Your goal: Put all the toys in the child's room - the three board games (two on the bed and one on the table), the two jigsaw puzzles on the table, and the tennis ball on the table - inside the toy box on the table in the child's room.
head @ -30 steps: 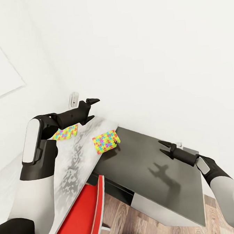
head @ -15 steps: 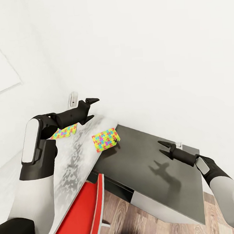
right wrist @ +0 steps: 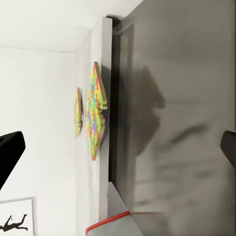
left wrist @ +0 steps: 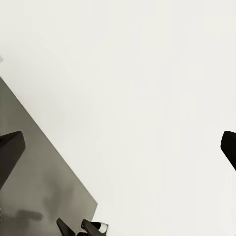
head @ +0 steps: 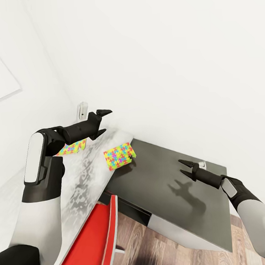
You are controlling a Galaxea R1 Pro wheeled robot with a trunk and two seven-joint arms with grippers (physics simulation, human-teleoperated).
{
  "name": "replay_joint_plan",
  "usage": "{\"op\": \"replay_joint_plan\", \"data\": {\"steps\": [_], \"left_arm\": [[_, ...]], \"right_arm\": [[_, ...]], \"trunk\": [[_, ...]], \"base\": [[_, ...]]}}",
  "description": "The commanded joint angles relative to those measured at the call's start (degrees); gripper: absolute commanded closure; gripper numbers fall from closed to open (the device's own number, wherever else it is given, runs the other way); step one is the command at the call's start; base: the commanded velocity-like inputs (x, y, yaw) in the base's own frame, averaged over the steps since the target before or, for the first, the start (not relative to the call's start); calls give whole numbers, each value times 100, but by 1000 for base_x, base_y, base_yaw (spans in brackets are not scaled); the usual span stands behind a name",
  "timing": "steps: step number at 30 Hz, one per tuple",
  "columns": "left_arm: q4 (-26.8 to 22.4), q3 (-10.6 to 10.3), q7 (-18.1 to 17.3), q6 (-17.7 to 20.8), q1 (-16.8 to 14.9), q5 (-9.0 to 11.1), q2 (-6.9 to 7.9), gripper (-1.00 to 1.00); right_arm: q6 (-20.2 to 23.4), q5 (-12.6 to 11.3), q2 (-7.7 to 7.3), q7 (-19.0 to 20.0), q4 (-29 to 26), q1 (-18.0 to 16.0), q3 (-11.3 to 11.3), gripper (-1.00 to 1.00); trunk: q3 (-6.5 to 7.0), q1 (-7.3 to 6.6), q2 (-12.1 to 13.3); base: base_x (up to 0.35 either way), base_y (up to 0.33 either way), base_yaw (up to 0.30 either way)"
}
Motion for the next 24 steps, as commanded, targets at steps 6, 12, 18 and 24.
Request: {"op": "replay_joint_plan", "data": {"steps": [6,12,18,24], "left_arm": [[-4,6,59,3,-13,53,-4,-100],[-1,7,60,3,-8,53,-2,-100],[-4,7,62,3,-2,53,7,-100],[-5,7,63,3,1,53,6,-100]], "right_arm": [[33,-10,-1,4,4,-5,-16,-100],[34,-10,-4,2,4,-5,-17,-100],[34,-10,-5,12,4,-5,-21,-100],[34,-10,-5,15,4,-5,-24,-100]], "trunk": [[-65,3,-11],[-121,3,-11],[-150,3,-11],[-157,3,-11]], "base": [[0,0,0],[0,0,0],[0,0,1],[0,0,95]]}}
